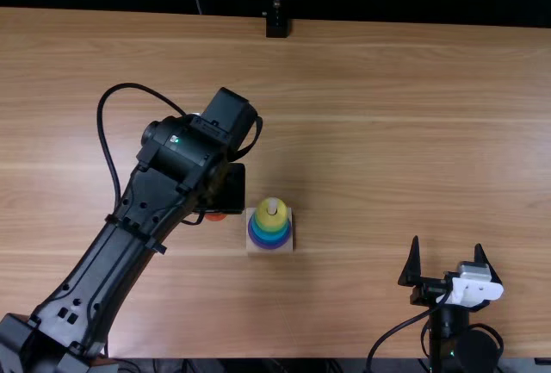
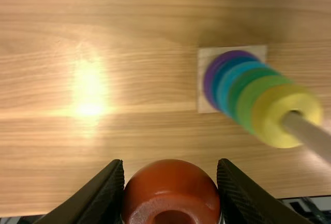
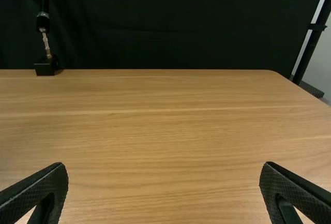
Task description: Build the Hanoi tower: stack the rings onto the peg from bottom to top in this color order: purple, dark blue, light blue, dark green, light green, yellow, orange.
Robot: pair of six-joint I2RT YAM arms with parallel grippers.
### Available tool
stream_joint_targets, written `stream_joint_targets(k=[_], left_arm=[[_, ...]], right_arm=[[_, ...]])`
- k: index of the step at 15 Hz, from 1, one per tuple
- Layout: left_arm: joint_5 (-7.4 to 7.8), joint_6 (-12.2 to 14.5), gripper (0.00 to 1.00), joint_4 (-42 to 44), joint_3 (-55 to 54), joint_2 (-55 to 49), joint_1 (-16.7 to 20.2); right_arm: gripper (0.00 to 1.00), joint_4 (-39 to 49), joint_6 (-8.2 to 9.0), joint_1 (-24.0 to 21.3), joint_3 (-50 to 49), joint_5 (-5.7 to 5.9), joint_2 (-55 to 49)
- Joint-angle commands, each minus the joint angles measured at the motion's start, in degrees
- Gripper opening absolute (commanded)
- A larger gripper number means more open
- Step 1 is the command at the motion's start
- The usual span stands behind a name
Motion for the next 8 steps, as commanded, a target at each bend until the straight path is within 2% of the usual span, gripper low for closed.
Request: stream_joint_targets(k=[1, 4, 6, 8], left_arm=[[0.02, -2.01, 0.00, -0.71, 3.86, 2.02, -1.33], [0.02, -2.22, 0.00, -4.09, 9.74, 5.09, -2.92], [0.44, -4.12, 0.00, -5.35, 12.12, 6.15, -3.27], [0.44, -4.44, 0.00, -5.25, 14.40, 7.82, -4.85]], right_arm=[[1.00, -1.21, 0.21, -0.85, -0.75, -0.21, -0.69], [1.00, -1.21, 0.21, -0.85, -0.75, -0.21, -0.69], [1.00, -1.21, 0.21, -0.85, -0.75, -0.21, -0.69], [1.00, -1.21, 0.21, -0.85, -0.75, -0.21, -0.69]])
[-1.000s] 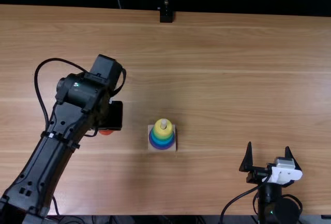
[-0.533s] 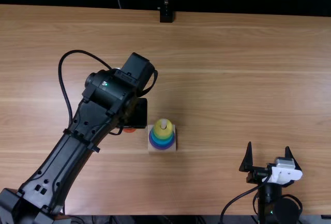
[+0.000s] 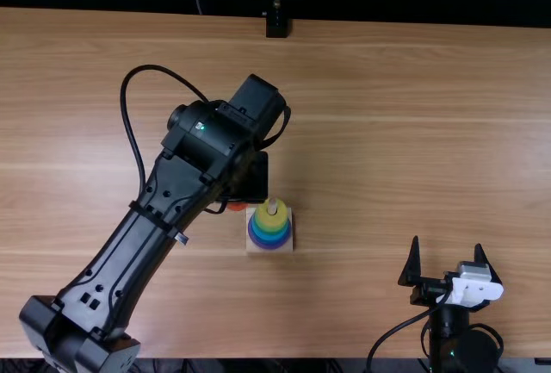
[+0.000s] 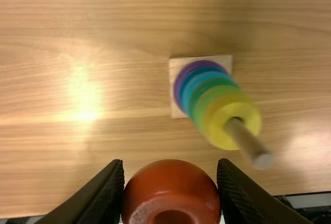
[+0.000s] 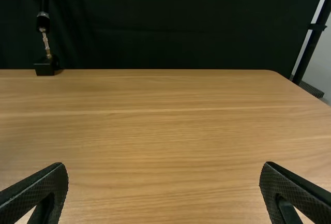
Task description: Build the Hanoi tower: stack the rings onto the peg from bottom to top in this color order: purple, dark blue, light blue, dark green, light green, yellow, orange.
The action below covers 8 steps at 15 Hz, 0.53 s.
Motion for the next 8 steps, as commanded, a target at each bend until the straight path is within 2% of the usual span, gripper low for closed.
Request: stream_joint_targets(k=[1, 5, 8], left_arm=[[0.44, -1.42, 0.00, -0.18, 2.36, 1.90, -1.92], [0.44, -3.32, 0.00, -0.18, 5.61, 4.27, -4.39], [0.44, -3.53, 0.00, 0.35, 7.20, 6.29, -5.62]], right_arm=[[1.00, -1.21, 0.21, -0.85, -0.75, -0.19, -0.69], [1.00, -1.21, 0.21, -0.85, -0.75, -0.19, -0.69], [1.00, -1.21, 0.21, -0.85, -0.75, -0.19, -0.69]])
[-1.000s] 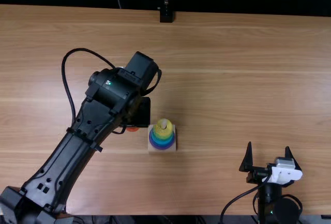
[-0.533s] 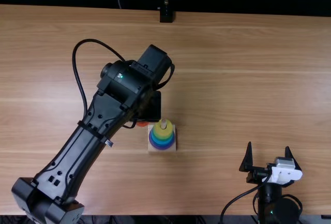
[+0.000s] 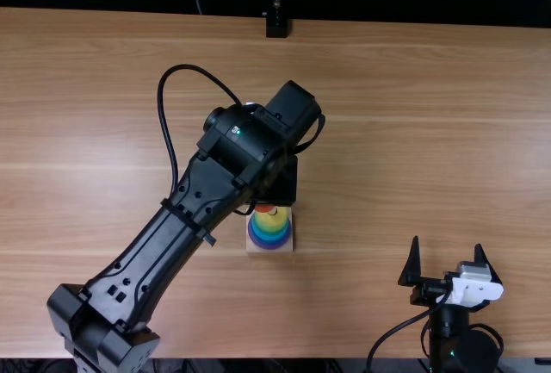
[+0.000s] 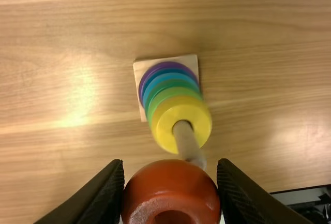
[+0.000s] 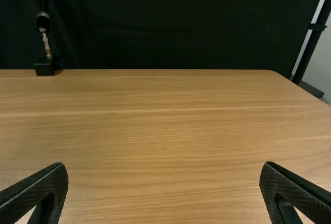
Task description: Build the Hanoi tower: stack the rings onto the peg from bottom to top in this color order: purple, dark blue, light blue, dark green, light green, yellow, orange.
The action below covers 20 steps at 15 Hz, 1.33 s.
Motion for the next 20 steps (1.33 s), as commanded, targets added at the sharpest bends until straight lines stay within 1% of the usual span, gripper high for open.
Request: stream_joint_targets(k=[1, 4, 8, 17, 20], left_arm=[[0.24, -1.25, 0.00, 0.21, 2.28, 1.92, -1.82], [0.24, -1.25, 0.00, 0.52, 3.60, 4.21, -2.35], [0.24, -1.25, 0.00, 0.42, 3.60, 4.65, -2.35], [0.14, -1.15, 0.00, 0.42, 1.14, 4.30, -1.55], [0.14, -1.15, 0.00, 0.31, 0.43, 4.12, -0.41]], right_arm=[[1.00, -1.19, 0.23, -0.85, -0.75, -0.17, -0.69], [1.00, -1.19, 0.23, -0.85, -0.75, -0.17, -0.69], [1.00, -1.19, 0.23, -0.85, -0.75, -0.17, -0.69], [1.00, -1.19, 0.23, -0.85, -0.75, -0.17, -0.69], [1.00, -1.19, 0.23, -0.85, -0.75, -0.17, -0.69]])
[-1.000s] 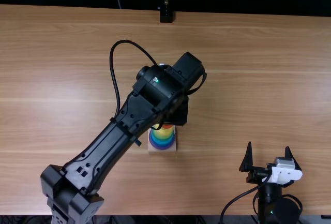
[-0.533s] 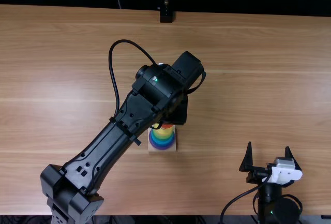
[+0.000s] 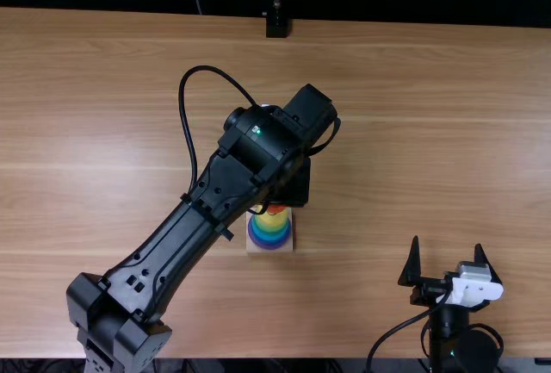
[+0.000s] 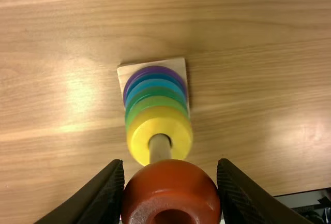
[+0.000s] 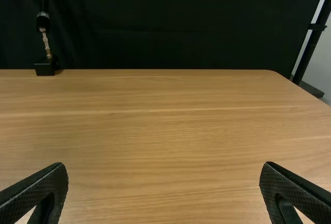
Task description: Build the Hanoi tower: stack the rings onto the peg from bottom to top in this color order: purple, dark blue, light blue, dark green, light green, yellow, orange.
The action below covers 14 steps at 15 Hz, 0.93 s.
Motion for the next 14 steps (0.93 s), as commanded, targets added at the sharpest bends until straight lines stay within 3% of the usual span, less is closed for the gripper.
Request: stream_joint_targets(k=[1, 6, 7, 8, 9, 13, 14], left_arm=[[0.12, -0.60, 0.00, -0.27, -1.93, 0.62, 0.92], [0.22, -0.18, 0.00, 0.04, -3.95, 0.54, 0.92], [0.33, -0.07, 0.38, 0.04, -3.95, 0.54, 0.92], [0.33, -0.07, 0.91, 0.04, -3.95, 0.54, 0.92], [0.43, -0.07, 1.00, 0.15, -3.95, 0.54, 0.92], [0.12, 0.77, 1.00, 7.43, -0.52, 0.10, 2.86], [-0.52, 2.04, 1.00, 9.85, -0.44, -1.49, 4.17]], right_arm=[[1.00, -1.17, 0.21, -0.85, -0.75, -0.19, -0.69], [1.00, -1.17, 0.21, -0.85, -0.75, -0.19, -0.69], [1.00, -1.17, 0.21, -0.85, -0.75, -0.19, -0.69], [1.00, -1.17, 0.21, -0.85, -0.75, -0.19, -0.69], [1.00, -1.17, 0.21, -0.85, -0.75, -0.19, -0.69], [1.00, -1.17, 0.21, -0.85, -0.75, -0.19, -0.69], [1.00, -1.17, 0.21, -0.85, -0.75, -0.19, -0.69]])
